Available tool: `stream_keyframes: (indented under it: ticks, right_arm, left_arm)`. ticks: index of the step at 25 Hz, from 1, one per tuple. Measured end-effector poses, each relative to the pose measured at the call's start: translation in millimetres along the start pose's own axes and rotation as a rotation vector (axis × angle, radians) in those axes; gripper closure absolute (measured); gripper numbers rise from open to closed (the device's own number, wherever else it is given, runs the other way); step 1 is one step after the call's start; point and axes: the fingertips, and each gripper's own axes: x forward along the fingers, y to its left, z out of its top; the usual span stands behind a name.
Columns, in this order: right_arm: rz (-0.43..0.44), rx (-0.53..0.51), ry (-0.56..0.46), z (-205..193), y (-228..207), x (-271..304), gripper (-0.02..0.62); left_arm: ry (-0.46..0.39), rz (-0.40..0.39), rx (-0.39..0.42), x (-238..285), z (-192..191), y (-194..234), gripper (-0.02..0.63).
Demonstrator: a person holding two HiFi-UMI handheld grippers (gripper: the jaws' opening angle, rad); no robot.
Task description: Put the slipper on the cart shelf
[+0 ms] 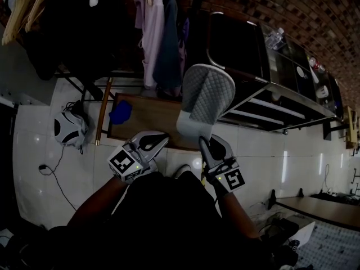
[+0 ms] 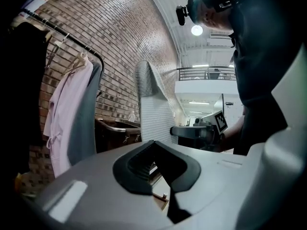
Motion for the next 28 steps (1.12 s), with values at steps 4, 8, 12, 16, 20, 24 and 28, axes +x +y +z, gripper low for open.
stream_keyframes:
  ticks: [4, 8, 12, 16, 20, 24, 28]
  right_arm:
    - [-0.035, 0.008, 0.005, -3, 3, 2, 0.535]
    - [-0.092, 0.016, 0.004, -6, 6, 0, 0.535]
    - [-0.174, 0.037, 0.016, -13, 2, -11, 0.535]
    - [-0.25, 0.05, 0.021, -23, -3, -27, 0.535]
    - [-0.302, 0.062, 0.021, -27, -3, -49, 0.535]
    - [-0.347, 0.063, 0.004, -24, -12, -70, 0.535]
    - [-0.371, 0.096, -0.033, -19, -31, -96, 0.535]
  left_arm:
    - [0.007, -0.027, -0.005, -5, -8, 5, 0.601]
    - [0.014, -0.075, -0.01, -8, -12, 7, 0.601]
    - [-0.012, -0.128, -0.049, -2, -10, 9, 0.601]
    - [0.005, -0.195, -0.054, 7, -20, 4, 0.601]
    - [0.023, -0.255, -0.049, 17, -27, -14, 0.601]
    - [0.032, -0.289, -0.052, 30, -27, -34, 0.601]
    - [0.048, -0.316, -0.029, 48, -28, -59, 0.601]
